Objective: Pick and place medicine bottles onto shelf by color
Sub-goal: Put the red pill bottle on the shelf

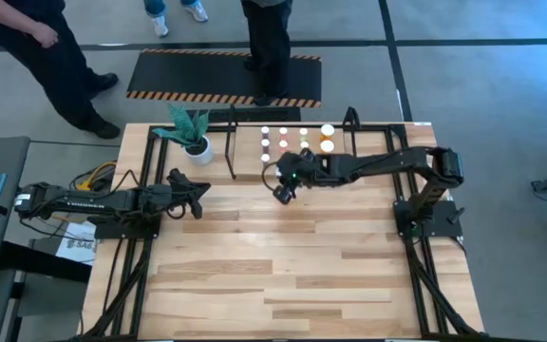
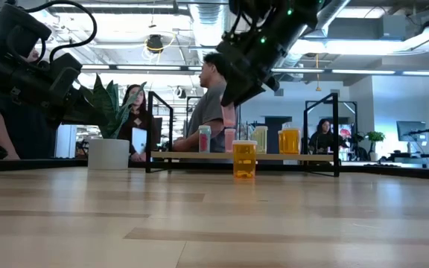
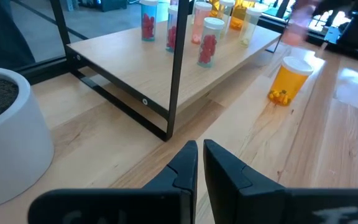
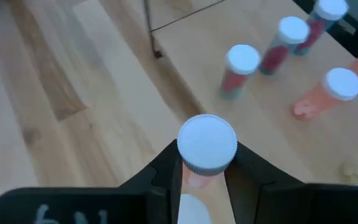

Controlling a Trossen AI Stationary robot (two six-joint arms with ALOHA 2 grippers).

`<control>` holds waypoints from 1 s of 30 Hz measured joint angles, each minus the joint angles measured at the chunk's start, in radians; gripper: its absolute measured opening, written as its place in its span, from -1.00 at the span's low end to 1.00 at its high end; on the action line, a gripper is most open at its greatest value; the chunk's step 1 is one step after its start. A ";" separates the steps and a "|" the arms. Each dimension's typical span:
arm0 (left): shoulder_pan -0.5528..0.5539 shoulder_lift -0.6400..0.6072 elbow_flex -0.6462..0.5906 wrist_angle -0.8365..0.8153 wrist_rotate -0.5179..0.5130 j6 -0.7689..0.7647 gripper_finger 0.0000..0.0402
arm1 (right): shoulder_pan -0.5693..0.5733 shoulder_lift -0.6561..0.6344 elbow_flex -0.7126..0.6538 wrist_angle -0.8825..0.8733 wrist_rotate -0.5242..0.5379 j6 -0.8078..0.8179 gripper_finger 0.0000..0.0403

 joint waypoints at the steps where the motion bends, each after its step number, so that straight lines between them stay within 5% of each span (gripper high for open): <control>1: 0.000 0.000 0.000 0.000 0.000 0.000 -0.93 | -0.015 0.000 0.000 0.002 0.004 0.000 -0.44; 11: 0.000 0.000 0.000 0.000 0.000 0.000 -0.93 | -0.090 0.000 0.000 0.007 0.043 0.074 -0.44; 20: 0.000 0.000 0.000 0.000 0.000 0.000 -0.93 | -0.060 0.032 0.002 0.005 0.170 0.198 -0.42; 30: 0.000 0.000 0.000 0.002 0.002 0.000 -0.93 | 0.008 0.095 0.002 -0.014 0.176 0.303 -0.42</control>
